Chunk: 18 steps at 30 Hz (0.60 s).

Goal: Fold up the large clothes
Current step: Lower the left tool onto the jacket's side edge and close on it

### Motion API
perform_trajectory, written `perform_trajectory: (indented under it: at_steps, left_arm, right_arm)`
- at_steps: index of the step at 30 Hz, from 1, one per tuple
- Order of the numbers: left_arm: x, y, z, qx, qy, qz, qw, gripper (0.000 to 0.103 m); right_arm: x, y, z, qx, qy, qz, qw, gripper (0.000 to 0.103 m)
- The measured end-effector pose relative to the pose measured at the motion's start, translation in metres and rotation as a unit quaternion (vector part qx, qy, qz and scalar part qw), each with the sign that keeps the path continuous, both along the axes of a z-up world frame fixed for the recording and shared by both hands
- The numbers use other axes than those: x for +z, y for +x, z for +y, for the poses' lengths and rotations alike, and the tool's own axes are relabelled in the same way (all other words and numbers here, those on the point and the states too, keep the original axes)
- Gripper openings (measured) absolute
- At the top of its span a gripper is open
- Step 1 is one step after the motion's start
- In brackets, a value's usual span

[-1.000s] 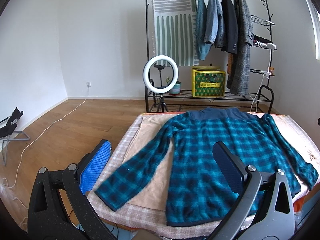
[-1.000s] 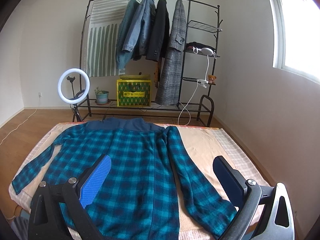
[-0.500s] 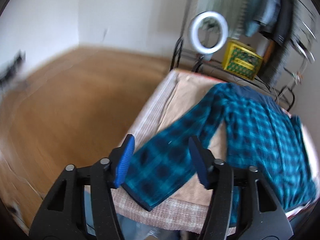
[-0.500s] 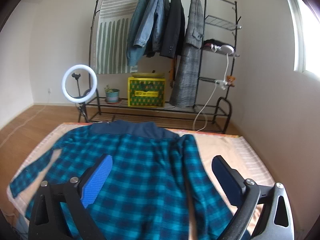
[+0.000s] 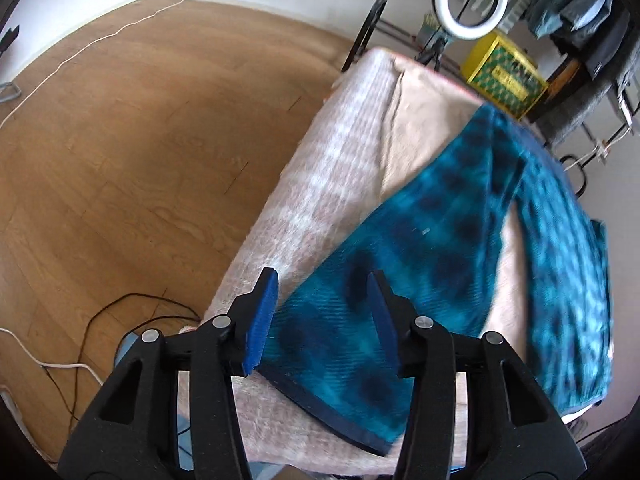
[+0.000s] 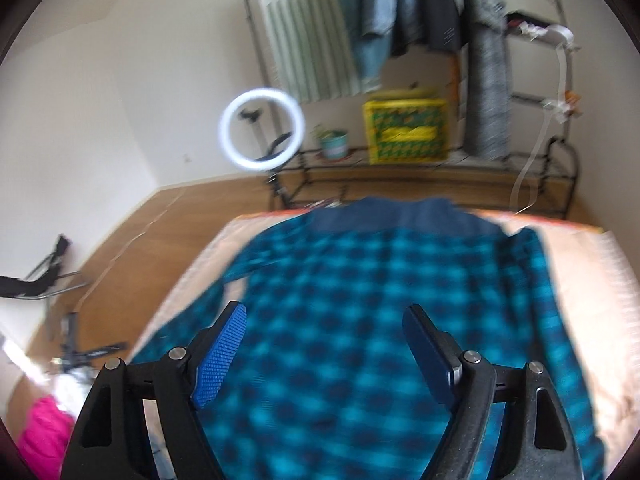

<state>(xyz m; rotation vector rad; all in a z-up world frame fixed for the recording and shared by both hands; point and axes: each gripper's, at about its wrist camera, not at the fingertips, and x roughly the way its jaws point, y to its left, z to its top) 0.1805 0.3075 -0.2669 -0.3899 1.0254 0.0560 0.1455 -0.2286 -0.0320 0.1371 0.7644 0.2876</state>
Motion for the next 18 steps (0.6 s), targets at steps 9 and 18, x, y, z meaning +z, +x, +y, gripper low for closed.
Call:
perform_trajectory:
  at_steps: [9, 18]
  left_arm:
    - [-0.026, 0.002, -0.011, -0.011, 0.046, 0.024, 0.9986, 0.047]
    - [-0.022, 0.0, -0.022, -0.033, 0.046, 0.002, 0.9984, 0.004]
  right_arm:
    - [-0.022, -0.002, 0.058, 0.056, -0.041, 0.015, 0.997, 0.082]
    - [-0.028, 0.002, 0.058, 0.054, -0.049, 0.023, 0.997, 0.082]
